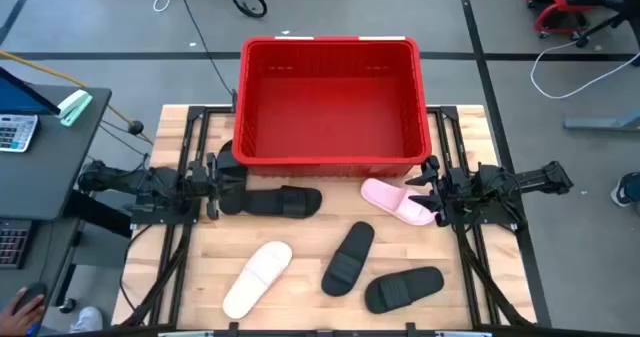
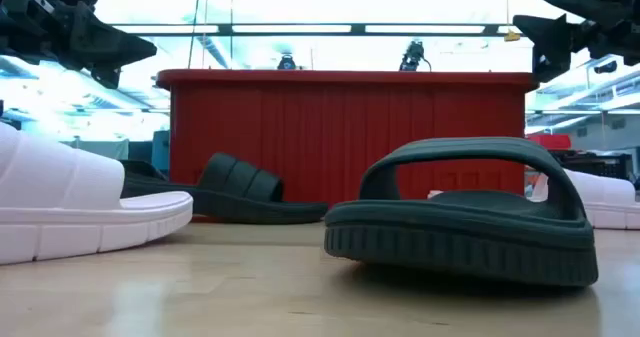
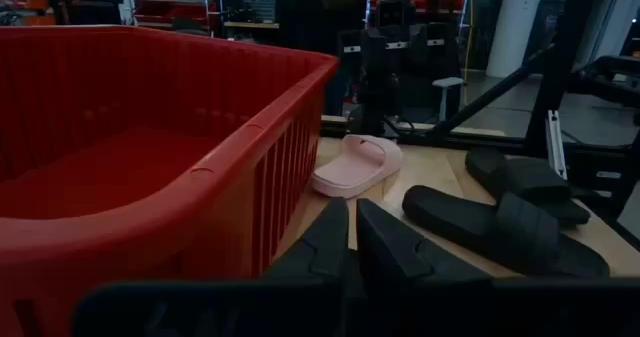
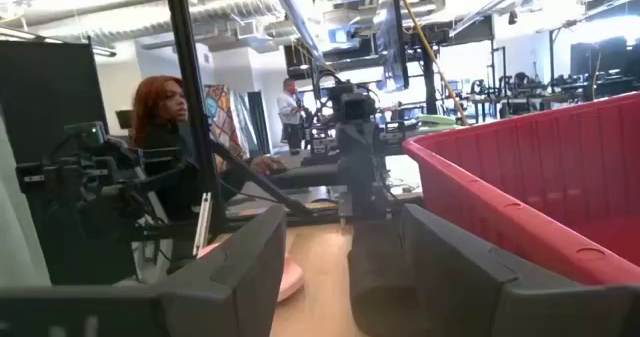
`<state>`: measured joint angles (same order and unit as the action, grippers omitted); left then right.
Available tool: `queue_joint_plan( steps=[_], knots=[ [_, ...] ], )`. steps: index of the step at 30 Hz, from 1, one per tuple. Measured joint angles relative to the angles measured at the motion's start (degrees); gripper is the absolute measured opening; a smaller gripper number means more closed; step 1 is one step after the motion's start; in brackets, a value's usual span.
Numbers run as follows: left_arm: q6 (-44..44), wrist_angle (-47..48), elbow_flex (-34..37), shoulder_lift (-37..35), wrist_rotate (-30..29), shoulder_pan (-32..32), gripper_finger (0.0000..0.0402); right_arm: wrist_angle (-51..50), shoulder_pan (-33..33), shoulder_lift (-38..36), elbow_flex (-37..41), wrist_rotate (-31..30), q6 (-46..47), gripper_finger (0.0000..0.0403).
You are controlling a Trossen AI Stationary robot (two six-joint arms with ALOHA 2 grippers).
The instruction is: Pick and place slides into bin
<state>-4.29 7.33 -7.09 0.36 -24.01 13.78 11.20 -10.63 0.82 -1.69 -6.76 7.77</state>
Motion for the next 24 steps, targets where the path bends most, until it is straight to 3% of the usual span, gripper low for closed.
queue_joint_plan(
  steps=[11,24],
  knots=[
    [0.01,0.01,0.01,0.00,-0.01,0.00,0.0040,0.00,0.01,0.00,-0.02,0.01,0.00,0.0206],
    [0.00,0.01,0.00,0.00,0.00,0.01,0.0028,-0.01,0.02,-0.01,0.00,0.01,0.00,0.0206]
  ],
)
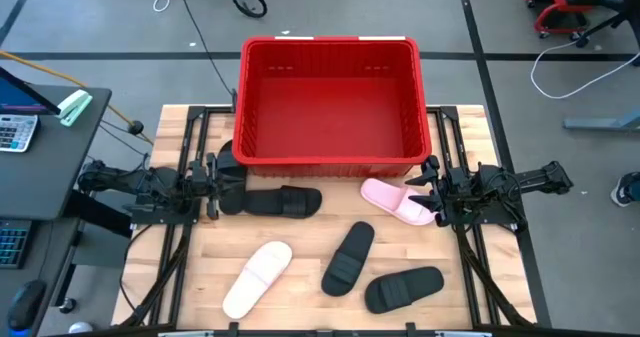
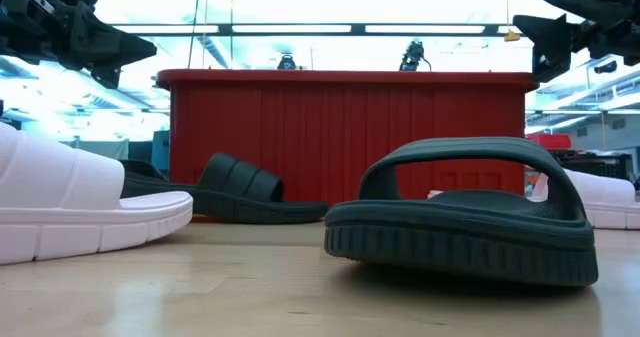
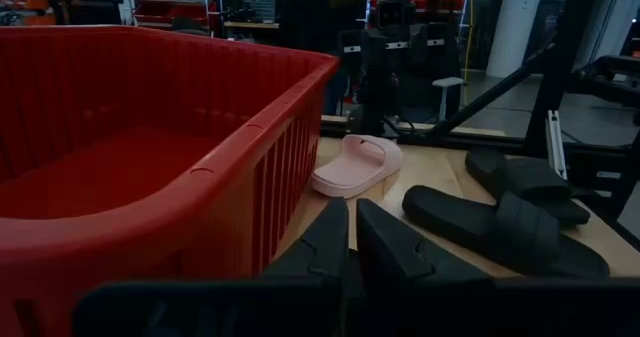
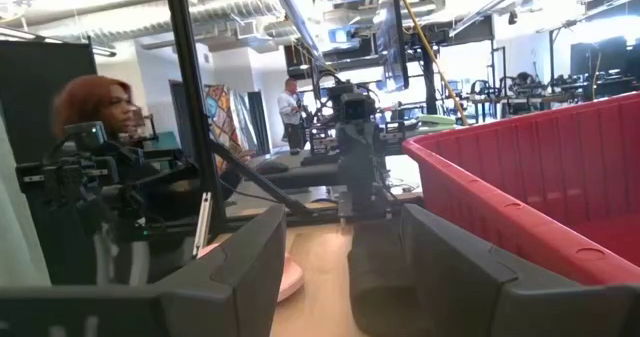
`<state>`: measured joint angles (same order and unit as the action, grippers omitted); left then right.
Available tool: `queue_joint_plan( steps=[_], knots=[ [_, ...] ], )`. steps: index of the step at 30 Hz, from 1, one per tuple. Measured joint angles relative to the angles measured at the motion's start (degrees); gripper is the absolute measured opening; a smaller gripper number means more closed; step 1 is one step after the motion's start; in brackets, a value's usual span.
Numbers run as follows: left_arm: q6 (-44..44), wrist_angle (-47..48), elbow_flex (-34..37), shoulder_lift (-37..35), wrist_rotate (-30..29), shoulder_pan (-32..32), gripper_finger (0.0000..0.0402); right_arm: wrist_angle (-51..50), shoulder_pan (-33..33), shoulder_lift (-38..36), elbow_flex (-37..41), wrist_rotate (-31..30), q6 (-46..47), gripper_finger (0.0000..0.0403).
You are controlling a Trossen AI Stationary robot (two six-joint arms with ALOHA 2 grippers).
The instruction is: Pick and place slides into bin
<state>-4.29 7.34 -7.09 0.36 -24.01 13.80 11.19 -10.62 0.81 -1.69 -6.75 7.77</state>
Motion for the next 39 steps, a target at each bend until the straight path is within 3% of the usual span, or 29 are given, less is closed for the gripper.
queue_joint_plan(
  steps=[39],
  knots=[
    [0.01,-0.01,0.00,0.00,-0.01,-0.02,0.0034,0.01,0.01,-0.02,-0.02,-0.02,0.00,0.0206]
  ],
)
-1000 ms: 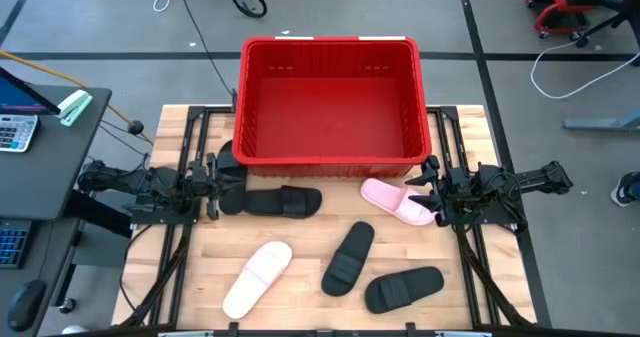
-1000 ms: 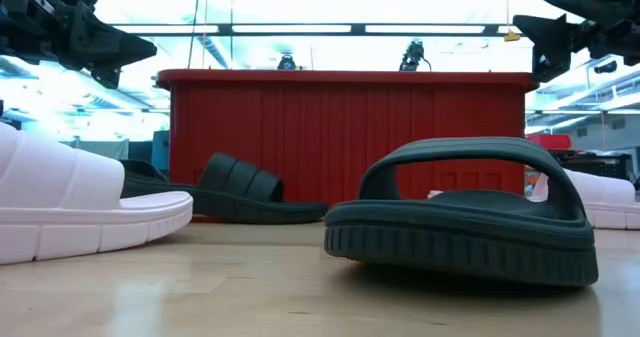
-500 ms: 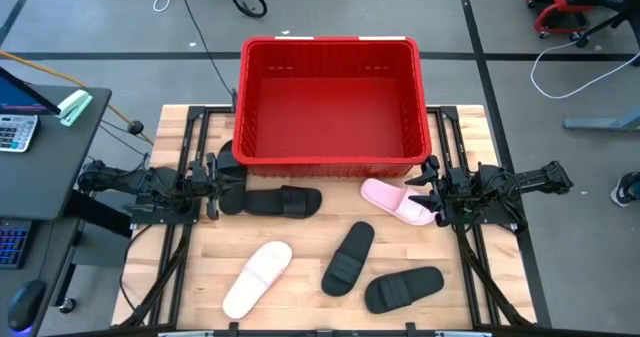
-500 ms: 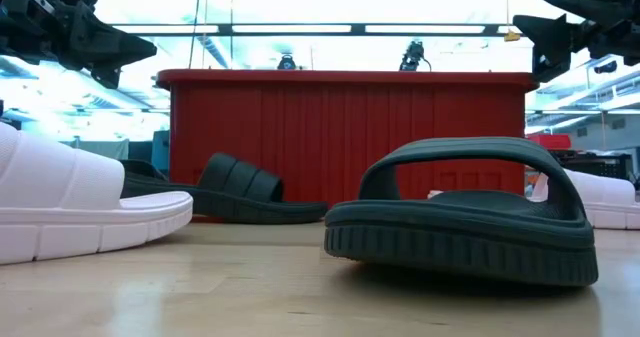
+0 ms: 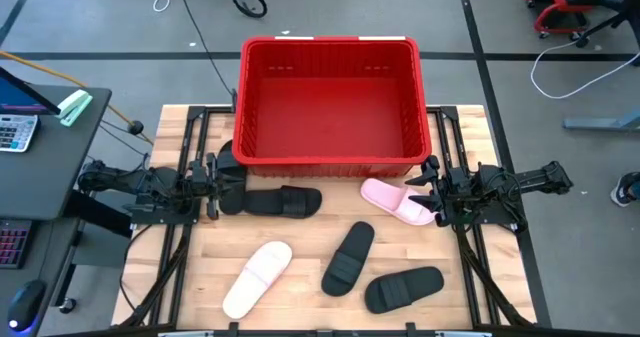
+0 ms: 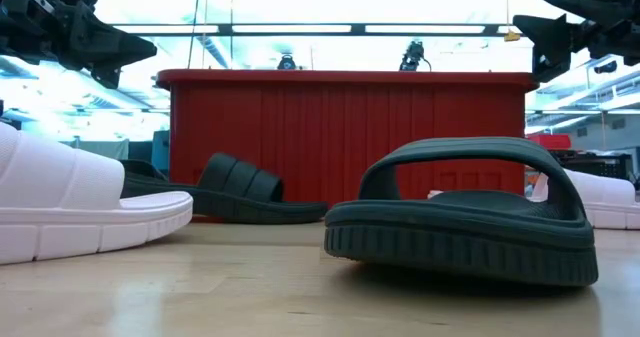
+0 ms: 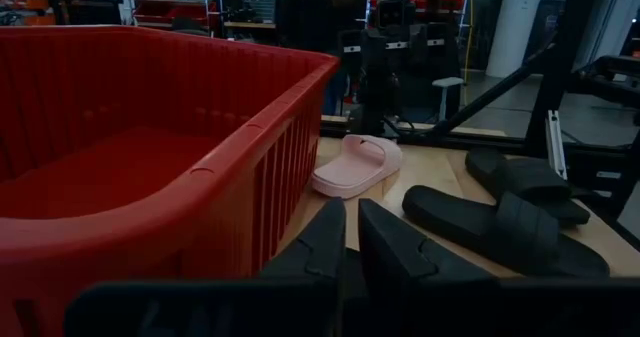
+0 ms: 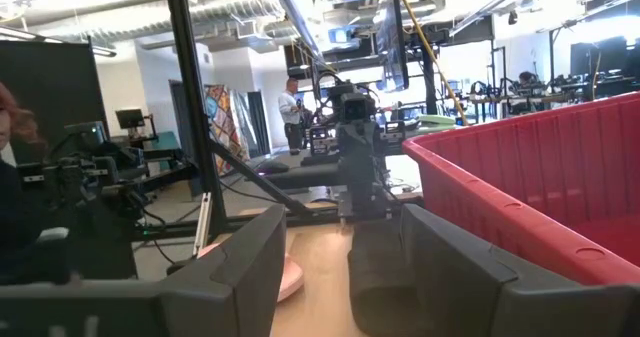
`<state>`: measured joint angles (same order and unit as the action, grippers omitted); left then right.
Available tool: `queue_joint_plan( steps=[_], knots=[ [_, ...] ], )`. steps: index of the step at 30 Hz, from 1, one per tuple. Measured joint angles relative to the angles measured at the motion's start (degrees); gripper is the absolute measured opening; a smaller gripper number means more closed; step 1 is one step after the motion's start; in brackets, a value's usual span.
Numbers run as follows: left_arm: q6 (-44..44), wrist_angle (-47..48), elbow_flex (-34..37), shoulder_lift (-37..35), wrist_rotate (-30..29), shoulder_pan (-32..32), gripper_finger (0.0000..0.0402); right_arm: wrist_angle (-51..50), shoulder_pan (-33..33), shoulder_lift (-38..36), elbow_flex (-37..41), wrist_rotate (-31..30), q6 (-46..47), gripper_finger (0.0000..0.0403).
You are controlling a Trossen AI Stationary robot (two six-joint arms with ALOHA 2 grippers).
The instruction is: Pick and place slides into bin
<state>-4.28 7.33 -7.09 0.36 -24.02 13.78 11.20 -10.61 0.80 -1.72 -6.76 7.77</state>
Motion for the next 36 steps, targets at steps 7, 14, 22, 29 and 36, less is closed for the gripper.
queue_joint_plan(
  steps=[7,14,22,29,36],
  knots=[
    [0.00,0.00,0.00,0.00,-0.01,0.01,0.0028,0.00,-0.01,0.02,0.00,0.00,0.00,0.0206],
    [0.00,0.00,0.00,0.00,0.00,0.00,0.0038,0.00,0.00,0.02,0.01,0.00,0.00,0.0206],
    [0.82,-0.92,0.00,-0.02,-0.01,0.02,0.0035,0.00,-0.02,0.02,0.00,0.00,0.00,0.0206],
    [-8.17,0.18,-0.04,0.03,-2.24,-0.22,0.0031,0.00,-0.02,0.00,0.02,0.00,0.00,0.0206],
    [-10.89,12.13,0.00,2.28,-1.39,-0.22,0.0040,0.00,-0.02,0.02,0.01,0.00,0.00,0.0206]
  ],
)
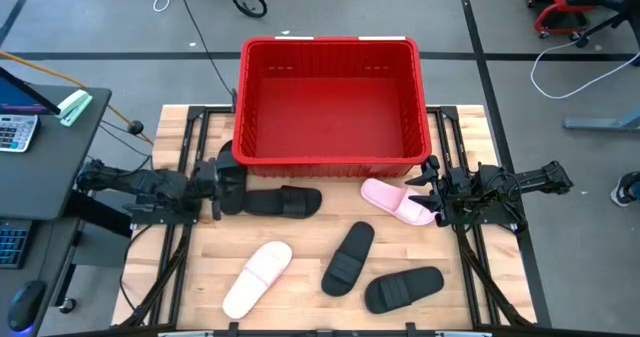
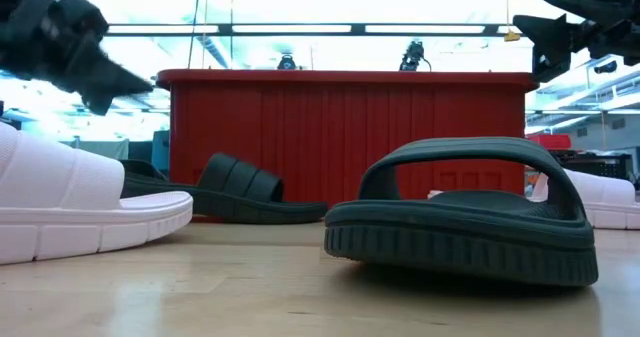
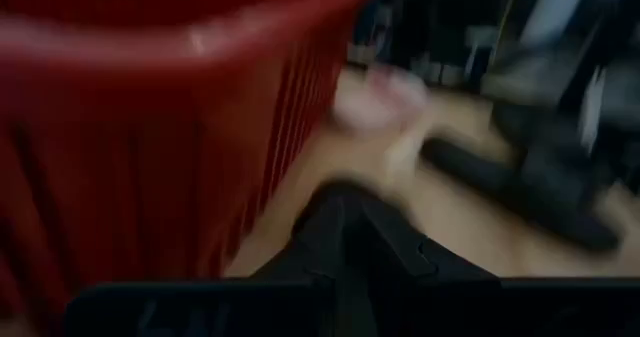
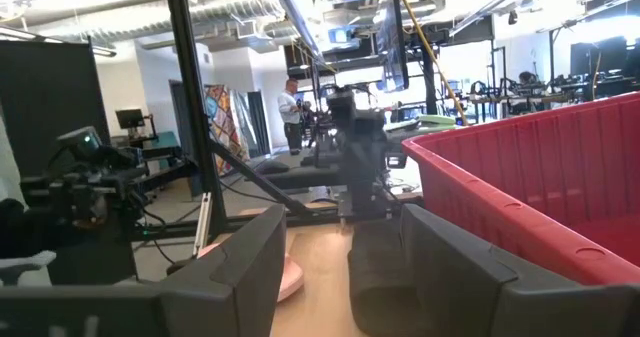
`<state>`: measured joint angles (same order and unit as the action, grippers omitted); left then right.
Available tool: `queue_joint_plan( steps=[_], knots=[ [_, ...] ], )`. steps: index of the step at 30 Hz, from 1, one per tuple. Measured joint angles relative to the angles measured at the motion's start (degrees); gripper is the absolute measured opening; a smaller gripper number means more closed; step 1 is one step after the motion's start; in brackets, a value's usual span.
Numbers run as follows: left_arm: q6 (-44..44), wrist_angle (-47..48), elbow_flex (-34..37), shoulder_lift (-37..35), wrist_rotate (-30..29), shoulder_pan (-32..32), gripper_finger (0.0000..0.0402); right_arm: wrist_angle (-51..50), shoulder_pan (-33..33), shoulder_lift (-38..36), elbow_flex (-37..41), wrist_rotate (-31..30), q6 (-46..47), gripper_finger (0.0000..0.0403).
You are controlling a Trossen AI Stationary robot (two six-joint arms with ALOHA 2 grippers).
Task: Pick and place slides into bin
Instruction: Put the black slipper into the red bin
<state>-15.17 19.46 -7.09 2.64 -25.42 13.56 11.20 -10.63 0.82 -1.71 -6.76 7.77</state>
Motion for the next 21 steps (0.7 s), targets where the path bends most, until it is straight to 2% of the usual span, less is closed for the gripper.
queue_joint_plan(
  steps=[3,6,8,10,13,15,17,19,21],
  knots=[
    [0.93,2.53,-0.78,0.84,-0.19,0.00,0.0040,-0.15,-0.01,-0.02,0.01,0.02,-0.02,0.0206],
    [1.07,8.15,-4.58,2.80,-6.39,0.00,0.0039,-0.30,-0.01,0.00,0.02,0.02,-0.02,0.0206],
    [-2.33,11.28,-6.49,5.29,-8.64,-0.44,0.0040,-0.40,-0.01,0.00,0.00,0.02,-0.03,0.0206],
    [-3.37,10.49,-7.44,7.92,-9.54,-0.59,0.0041,-0.46,-0.01,-0.01,0.00,0.04,-0.03,0.0206],
    [-10.66,6.34,-10.28,12.75,-10.11,-0.61,0.0043,-0.48,-0.01,0.00,0.02,0.04,-0.02,0.0206],
    [-10.01,4.27,-14.35,15.76,-6.96,-0.42,0.0041,-0.48,-0.01,0.00,-0.01,0.02,-0.02,0.0206],
    [-5.11,5.14,-19.80,19.14,-5.89,-0.44,0.0037,-0.51,-0.01,0.00,0.00,0.02,-0.02,0.0206],
    [-0.03,10.09,-26.39,23.00,-6.60,-0.45,0.0030,-0.61,-0.01,0.00,-0.01,0.02,-0.02,0.0206],
    [1.56,20.04,-33.89,27.67,-9.49,-0.51,0.0024,-0.62,-0.01,0.00,0.02,0.02,-0.02,0.0206]
  ],
)
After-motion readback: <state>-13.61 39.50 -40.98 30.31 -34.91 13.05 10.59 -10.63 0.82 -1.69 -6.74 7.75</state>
